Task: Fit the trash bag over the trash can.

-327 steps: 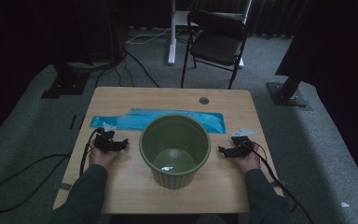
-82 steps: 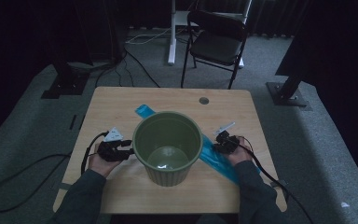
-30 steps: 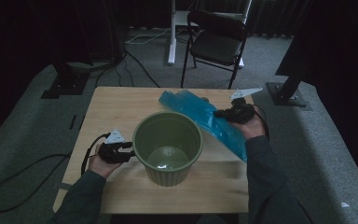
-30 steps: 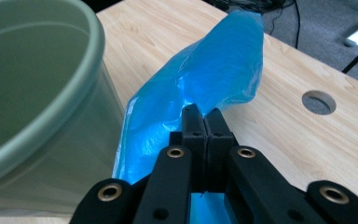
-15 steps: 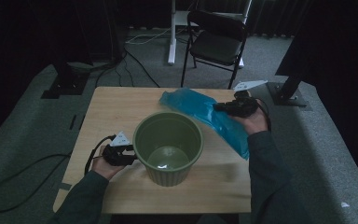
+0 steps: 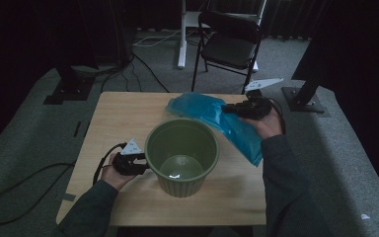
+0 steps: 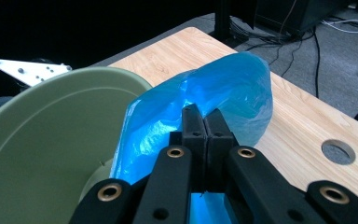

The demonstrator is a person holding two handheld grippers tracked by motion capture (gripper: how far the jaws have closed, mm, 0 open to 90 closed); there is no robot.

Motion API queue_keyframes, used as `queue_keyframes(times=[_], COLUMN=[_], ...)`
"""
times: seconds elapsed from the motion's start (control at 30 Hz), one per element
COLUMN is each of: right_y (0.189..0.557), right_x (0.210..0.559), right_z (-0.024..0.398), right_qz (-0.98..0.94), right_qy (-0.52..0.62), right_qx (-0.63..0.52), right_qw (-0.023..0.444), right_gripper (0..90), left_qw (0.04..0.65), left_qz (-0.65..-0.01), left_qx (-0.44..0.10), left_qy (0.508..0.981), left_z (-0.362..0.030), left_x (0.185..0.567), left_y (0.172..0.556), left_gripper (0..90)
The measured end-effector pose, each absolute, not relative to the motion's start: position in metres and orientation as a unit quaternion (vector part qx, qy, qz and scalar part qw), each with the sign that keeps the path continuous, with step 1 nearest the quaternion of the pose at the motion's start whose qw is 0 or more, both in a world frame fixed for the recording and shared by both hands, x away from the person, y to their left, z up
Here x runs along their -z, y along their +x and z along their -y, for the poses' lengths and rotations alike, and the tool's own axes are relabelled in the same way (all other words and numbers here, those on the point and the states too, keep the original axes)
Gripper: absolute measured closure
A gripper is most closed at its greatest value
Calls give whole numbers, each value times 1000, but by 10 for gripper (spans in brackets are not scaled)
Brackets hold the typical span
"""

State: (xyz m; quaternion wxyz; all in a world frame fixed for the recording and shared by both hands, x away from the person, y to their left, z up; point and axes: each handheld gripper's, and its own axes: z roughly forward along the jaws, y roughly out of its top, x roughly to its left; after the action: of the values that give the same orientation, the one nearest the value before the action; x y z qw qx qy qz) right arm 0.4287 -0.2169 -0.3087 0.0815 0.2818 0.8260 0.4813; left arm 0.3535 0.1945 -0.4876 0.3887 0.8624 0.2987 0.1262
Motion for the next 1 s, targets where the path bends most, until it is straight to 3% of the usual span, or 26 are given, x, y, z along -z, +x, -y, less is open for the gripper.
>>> queue_keyframes(times=[1.0], right_y=[428], right_x=[295], right_z=[119], right_qz=[-843], right_qy=[222], right_qx=[-487], right_qw=[49], right_gripper=[896], left_qw=[400], left_qz=[-292], left_qx=[-135], left_qy=[858], left_z=[-179], left_x=[483], left_y=[355], left_gripper=[529])
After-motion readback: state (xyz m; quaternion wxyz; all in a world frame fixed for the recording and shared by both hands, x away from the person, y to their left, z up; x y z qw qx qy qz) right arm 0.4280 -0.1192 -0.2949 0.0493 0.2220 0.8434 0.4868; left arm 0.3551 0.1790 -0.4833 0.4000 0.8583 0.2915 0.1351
